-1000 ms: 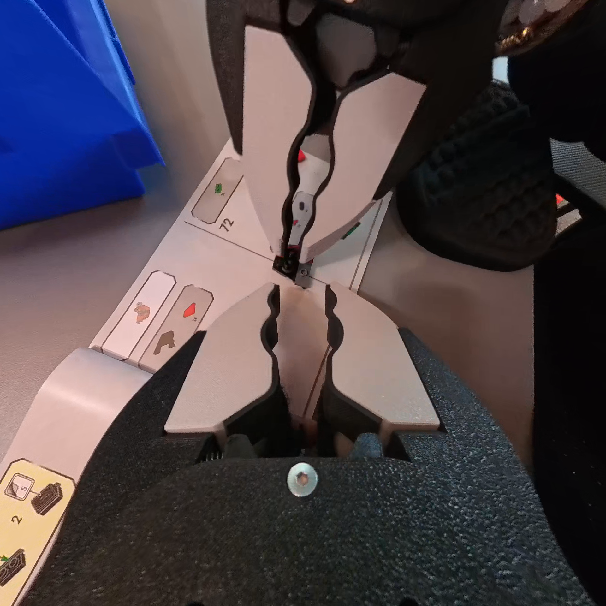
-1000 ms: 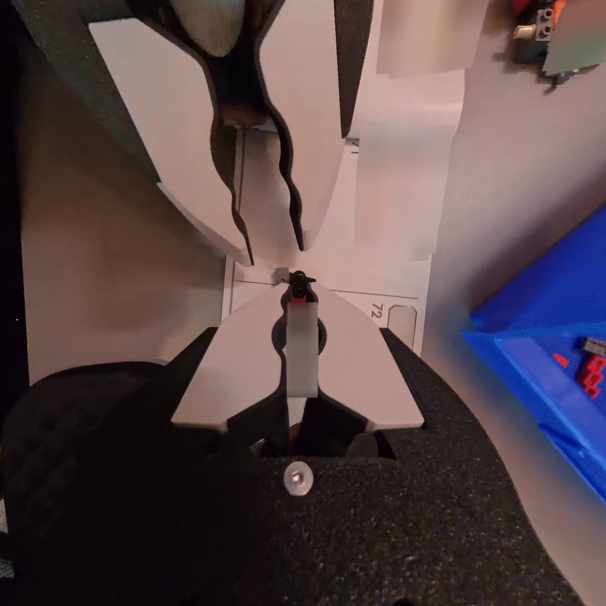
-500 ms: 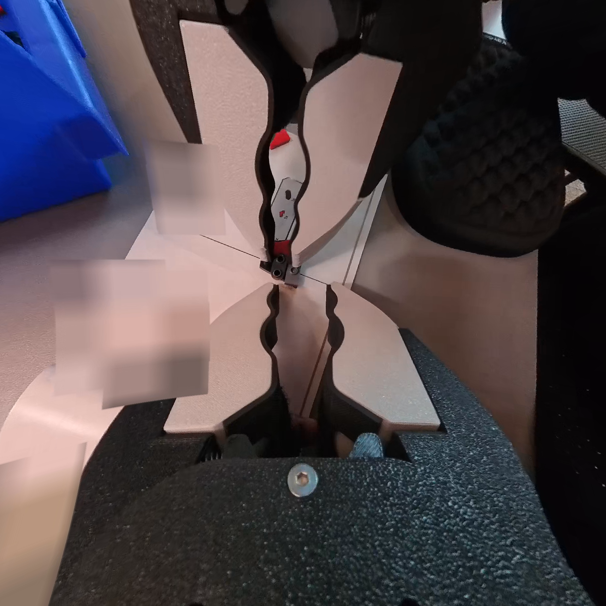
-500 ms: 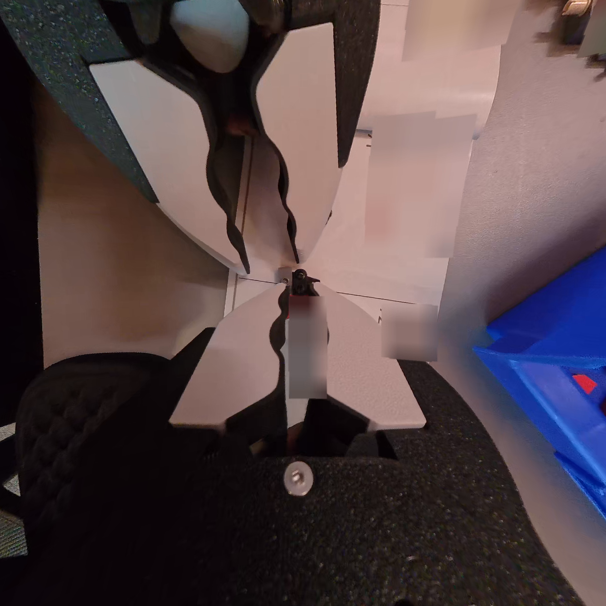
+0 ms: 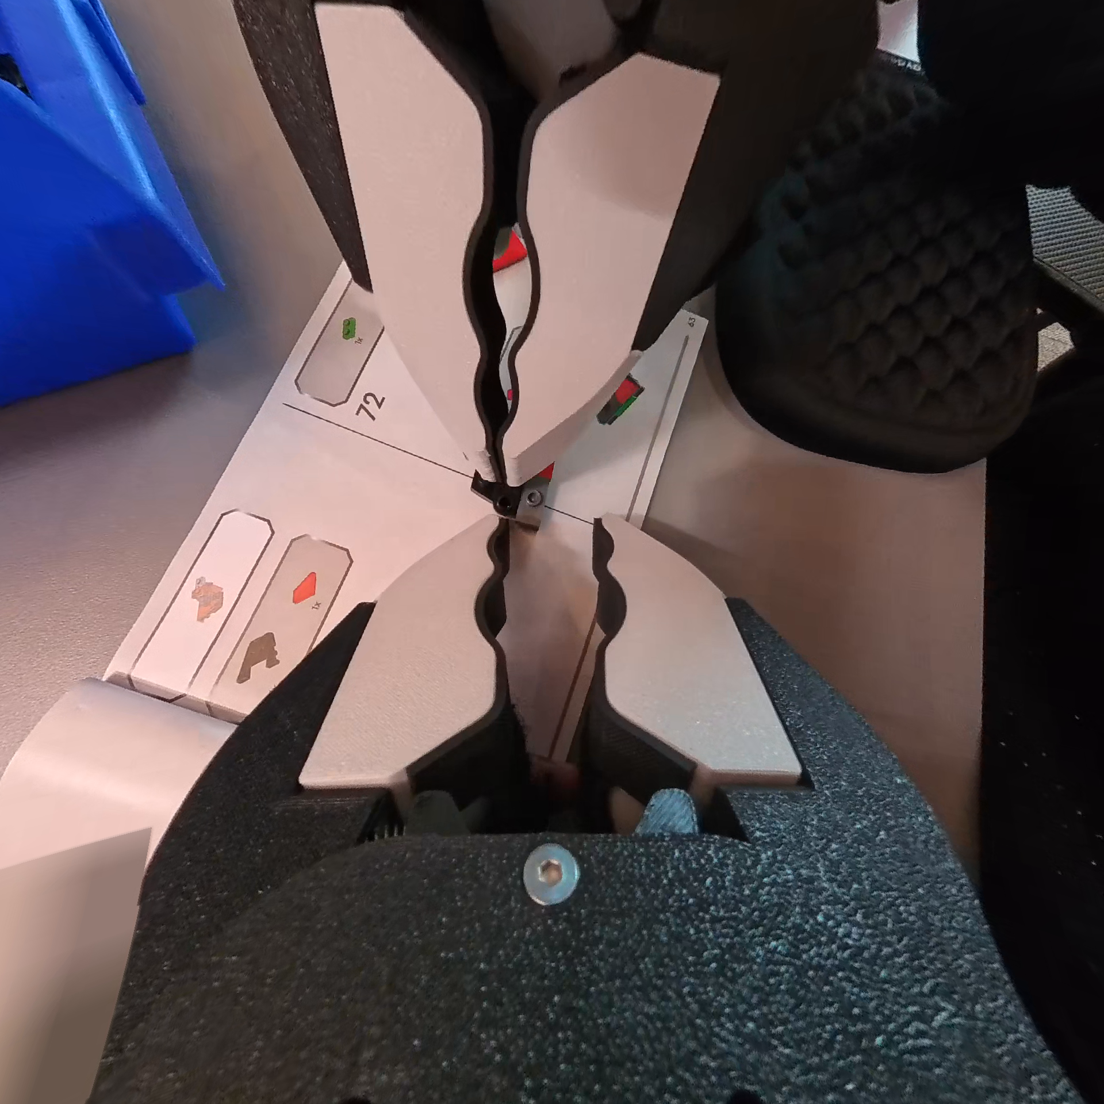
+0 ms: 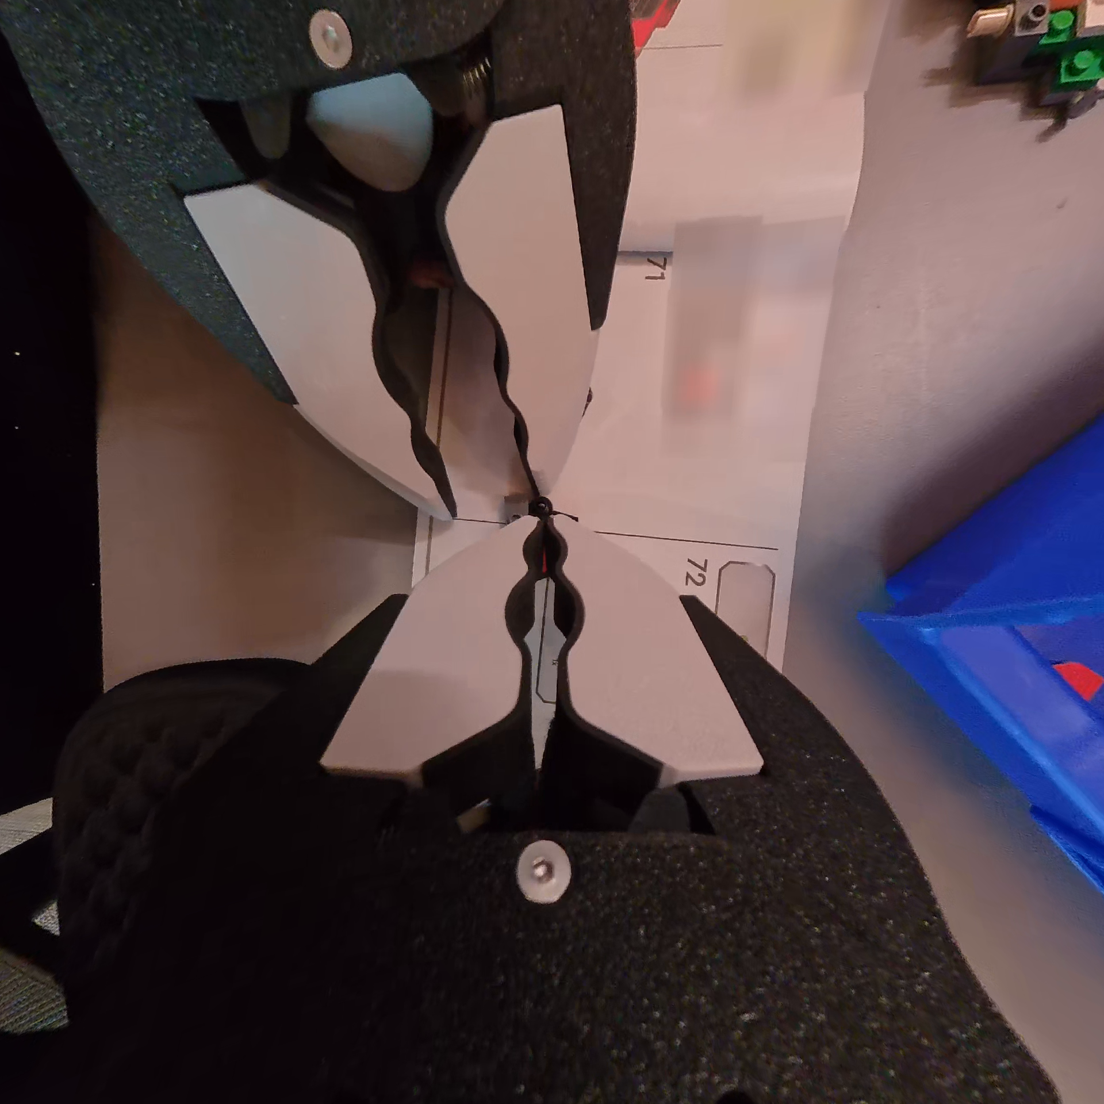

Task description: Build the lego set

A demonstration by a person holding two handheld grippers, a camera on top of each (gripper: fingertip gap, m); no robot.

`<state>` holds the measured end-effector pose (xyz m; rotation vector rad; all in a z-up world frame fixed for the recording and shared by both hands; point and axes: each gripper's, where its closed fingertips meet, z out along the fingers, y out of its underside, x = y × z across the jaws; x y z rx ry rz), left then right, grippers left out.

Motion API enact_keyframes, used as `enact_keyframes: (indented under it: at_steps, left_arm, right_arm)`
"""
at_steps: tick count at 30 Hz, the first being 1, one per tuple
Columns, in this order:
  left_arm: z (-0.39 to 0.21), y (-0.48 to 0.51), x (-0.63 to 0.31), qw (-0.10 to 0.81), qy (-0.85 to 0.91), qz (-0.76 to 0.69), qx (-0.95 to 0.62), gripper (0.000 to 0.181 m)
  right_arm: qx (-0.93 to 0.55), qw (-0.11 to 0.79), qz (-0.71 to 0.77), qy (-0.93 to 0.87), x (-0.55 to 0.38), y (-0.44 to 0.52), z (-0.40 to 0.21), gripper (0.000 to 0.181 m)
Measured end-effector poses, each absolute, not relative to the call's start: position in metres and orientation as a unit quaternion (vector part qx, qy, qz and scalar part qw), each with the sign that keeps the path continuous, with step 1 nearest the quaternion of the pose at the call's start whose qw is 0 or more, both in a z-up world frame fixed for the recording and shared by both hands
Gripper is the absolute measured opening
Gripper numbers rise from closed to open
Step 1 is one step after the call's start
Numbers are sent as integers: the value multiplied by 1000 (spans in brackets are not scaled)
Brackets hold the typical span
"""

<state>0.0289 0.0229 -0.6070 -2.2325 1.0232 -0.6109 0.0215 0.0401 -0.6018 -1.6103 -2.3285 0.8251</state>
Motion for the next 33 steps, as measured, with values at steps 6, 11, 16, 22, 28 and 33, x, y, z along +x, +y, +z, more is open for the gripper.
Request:
enact_keyframes:
  at_steps: [6, 11, 16, 22, 28, 33]
  left_arm:
    - [-607, 24, 30, 302, 387, -228, -841, 25]
    - [-606, 25, 29, 307, 384, -227, -841, 23]
    - [-602, 27, 31, 323, 381, -232, -835, 20]
    - [-601, 30, 35, 342, 397, -212, -825, 12]
    - [-602, 32, 33, 343, 393, -207, -828, 7]
    - [-602, 32, 34, 345, 398, -203, -826, 7]
  right_arm:
    - [-546, 97, 279, -784, 22, 40, -602, 0]
    - [-551, 110, 305, -769, 22, 40, -603, 0]
    - [-545, 145, 320, -761, 22, 40, -603, 0]
    - [-541, 175, 331, -753, 23, 39, -606, 0]
    - [-537, 182, 326, -757, 23, 40, -605, 0]
    - [-550, 193, 347, -735, 25, 46, -585, 0]
